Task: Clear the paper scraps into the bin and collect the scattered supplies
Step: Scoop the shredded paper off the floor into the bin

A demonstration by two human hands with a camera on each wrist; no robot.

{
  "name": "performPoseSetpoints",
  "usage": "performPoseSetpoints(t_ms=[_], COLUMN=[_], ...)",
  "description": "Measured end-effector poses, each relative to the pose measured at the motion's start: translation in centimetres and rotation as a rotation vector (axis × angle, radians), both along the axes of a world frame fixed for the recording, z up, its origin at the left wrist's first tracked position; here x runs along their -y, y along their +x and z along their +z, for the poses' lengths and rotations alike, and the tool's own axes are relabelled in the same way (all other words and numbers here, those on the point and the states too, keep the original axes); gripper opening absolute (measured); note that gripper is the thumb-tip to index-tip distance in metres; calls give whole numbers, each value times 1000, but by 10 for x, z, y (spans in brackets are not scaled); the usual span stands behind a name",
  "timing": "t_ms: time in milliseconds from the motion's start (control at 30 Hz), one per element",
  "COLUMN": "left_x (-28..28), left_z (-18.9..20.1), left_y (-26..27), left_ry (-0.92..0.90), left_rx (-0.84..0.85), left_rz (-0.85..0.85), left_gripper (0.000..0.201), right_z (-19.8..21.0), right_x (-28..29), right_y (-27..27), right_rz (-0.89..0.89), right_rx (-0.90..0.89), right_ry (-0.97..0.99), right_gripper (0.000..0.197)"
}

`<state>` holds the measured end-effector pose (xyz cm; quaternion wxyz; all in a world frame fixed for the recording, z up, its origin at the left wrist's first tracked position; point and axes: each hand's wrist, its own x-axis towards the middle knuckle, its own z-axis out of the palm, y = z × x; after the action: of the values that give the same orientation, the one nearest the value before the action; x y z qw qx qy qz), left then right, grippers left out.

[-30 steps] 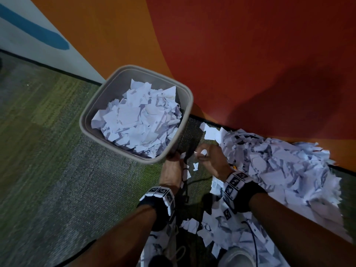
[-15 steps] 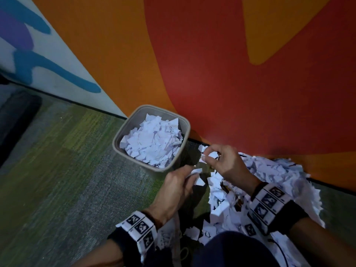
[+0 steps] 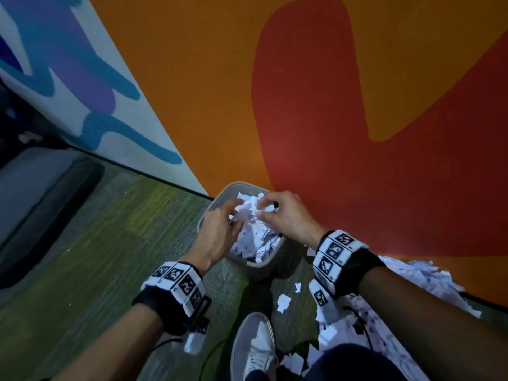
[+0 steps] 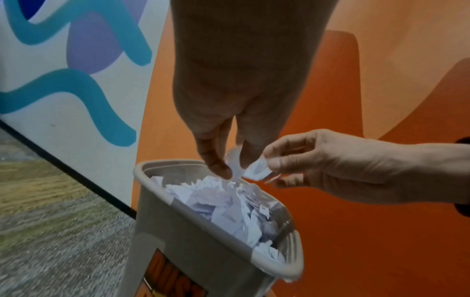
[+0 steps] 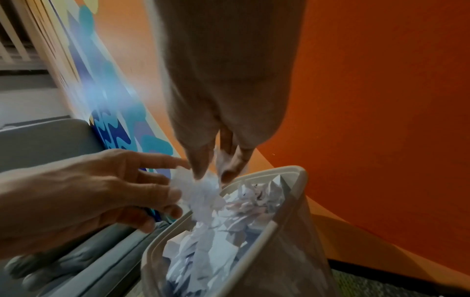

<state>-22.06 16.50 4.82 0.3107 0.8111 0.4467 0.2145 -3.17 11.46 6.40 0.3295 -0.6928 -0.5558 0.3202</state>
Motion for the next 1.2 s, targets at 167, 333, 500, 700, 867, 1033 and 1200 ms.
performPoseSetpoints(t_ms=[167,333,500,700,867,1033,1200], left_x=[-10,7,50,90,104,107,92], left_z=[4,22,20,-56,-127,-184,-225], left_y=[-11,-10,13,46,60,66,76], left_ry=[140,246,103,34,-143,-330,-348], left_rx=[-180,-60,-9,-130,-208,-244,-367], left_rz=[45,23,-264,-494,-438,-309,-222], left_gripper=[59,21,8,12,16,19,25], right_z=[7,6,-10,-83,-143,-200,-237], right_x=[-5,17,55,96,102,107,97], right_y=[6,29,44,43,36,46,46], right_rz=[135,21,-49,-10,-62,-134,-273], right_rx=[-5,39,82,53,53,4,-84], right_ry=[-88,-6,-24,-263,-389,-514,-583], right_gripper=[54,39,17,10,15,15,16])
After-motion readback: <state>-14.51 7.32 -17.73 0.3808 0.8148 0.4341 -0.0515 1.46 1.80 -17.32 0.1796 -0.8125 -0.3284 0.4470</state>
